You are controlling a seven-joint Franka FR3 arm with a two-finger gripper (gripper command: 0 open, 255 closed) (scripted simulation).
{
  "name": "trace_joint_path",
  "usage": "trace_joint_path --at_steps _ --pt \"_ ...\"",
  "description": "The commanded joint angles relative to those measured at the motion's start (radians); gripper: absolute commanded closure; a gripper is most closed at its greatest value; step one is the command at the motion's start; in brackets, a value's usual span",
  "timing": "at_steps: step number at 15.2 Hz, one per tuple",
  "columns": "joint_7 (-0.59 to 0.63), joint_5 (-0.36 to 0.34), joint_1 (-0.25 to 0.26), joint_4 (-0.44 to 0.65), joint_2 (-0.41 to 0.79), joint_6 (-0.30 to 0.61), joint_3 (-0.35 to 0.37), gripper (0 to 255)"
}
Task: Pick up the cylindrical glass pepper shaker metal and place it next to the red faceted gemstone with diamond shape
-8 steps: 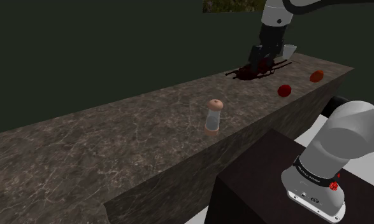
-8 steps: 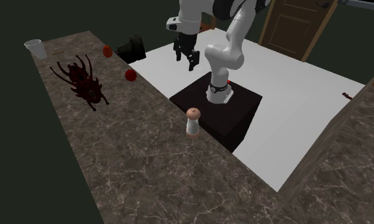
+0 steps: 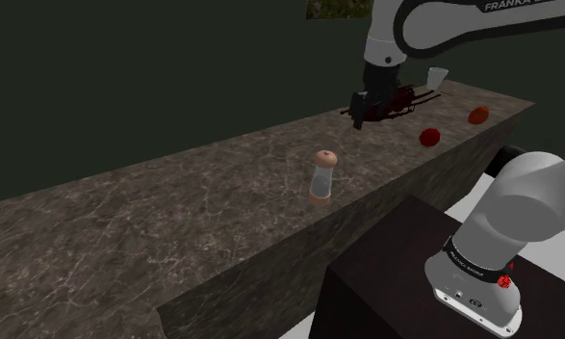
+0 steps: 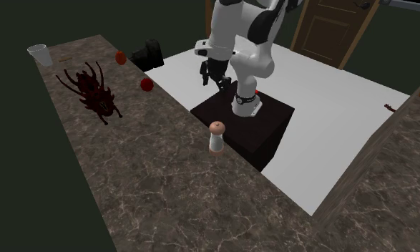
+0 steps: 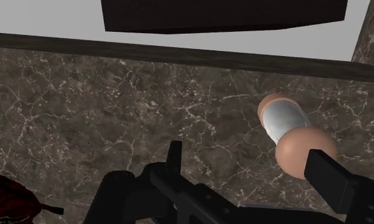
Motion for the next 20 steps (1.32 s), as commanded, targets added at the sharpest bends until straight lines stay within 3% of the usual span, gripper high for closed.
trace_joint_path --at_steps 1,9,16,20 --pt "0.037 0.007 0.014 -0.014 0.038 0.053 0.038 0" --pt "0.191 -0.016 0.041 -0.007 0.25 0.247 0.189 0" --pt "0.205 -0.037 0.027 -0.068 0.294 0.351 0.191 0" --pt "0.207 -0.039 0.026 -0.073 0.299 0.36 0.192 0"
